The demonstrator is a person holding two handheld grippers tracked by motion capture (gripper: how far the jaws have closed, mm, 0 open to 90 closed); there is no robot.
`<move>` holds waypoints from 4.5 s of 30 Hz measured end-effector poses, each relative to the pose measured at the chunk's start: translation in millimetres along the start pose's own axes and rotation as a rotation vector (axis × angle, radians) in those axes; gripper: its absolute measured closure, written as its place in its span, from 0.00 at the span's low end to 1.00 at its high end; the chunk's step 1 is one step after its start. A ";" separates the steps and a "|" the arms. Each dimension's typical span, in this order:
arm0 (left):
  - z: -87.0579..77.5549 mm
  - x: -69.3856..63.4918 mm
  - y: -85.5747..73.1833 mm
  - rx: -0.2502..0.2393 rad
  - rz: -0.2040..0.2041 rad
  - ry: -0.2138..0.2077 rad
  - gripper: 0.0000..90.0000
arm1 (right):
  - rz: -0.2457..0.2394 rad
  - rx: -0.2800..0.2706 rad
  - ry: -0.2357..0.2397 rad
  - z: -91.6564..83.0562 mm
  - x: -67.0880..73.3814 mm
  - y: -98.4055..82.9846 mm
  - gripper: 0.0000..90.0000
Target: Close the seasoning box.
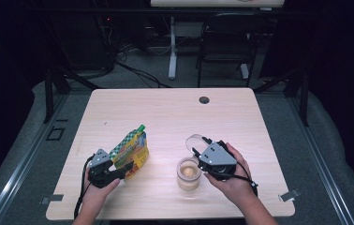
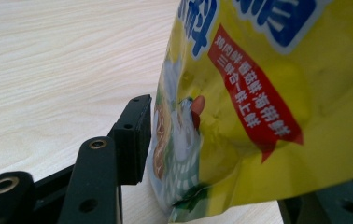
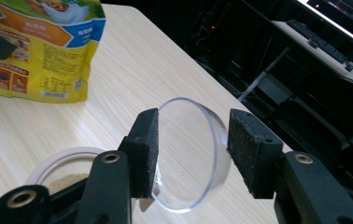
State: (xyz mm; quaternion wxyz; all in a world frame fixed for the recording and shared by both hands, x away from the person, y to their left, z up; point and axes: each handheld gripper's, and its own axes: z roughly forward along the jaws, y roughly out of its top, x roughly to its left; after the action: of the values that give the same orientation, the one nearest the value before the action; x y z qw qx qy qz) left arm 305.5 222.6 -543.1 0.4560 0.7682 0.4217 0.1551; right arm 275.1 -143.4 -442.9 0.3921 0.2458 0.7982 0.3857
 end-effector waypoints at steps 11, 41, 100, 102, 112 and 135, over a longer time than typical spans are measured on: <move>-7.2 2.4 -1.8 -0.004 -0.004 0.013 0.54 | 0.049 0.059 0.008 13.1 -13.3 -10.3 0.58; -18.7 1.2 -9.1 0.007 0.000 0.026 0.54 | -0.054 0.018 0.082 -6.4 36.7 -21.4 0.66; -29.0 -5.6 -19.6 0.011 -0.015 0.006 0.54 | -0.152 0.015 0.066 -5.5 72.6 -42.7 0.54; -29.4 -5.6 -19.5 0.012 -0.014 0.007 0.54 | -0.145 0.016 0.070 -5.6 72.3 -42.6 0.54; -30.4 -7.3 -18.6 0.005 -0.008 0.005 0.54 | -0.103 0.015 0.086 -6.4 68.3 -41.9 0.54; -32.5 -7.3 -18.1 0.000 -0.007 0.006 0.54 | 0.042 0.040 0.050 -25.0 29.2 -52.9 0.57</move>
State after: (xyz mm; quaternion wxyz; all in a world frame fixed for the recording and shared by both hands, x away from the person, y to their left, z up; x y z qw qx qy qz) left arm 271.7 239.5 -539.6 0.4552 0.7663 0.4258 0.1556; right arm 233.3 -164.5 -488.5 0.3589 0.2604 0.8100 0.3838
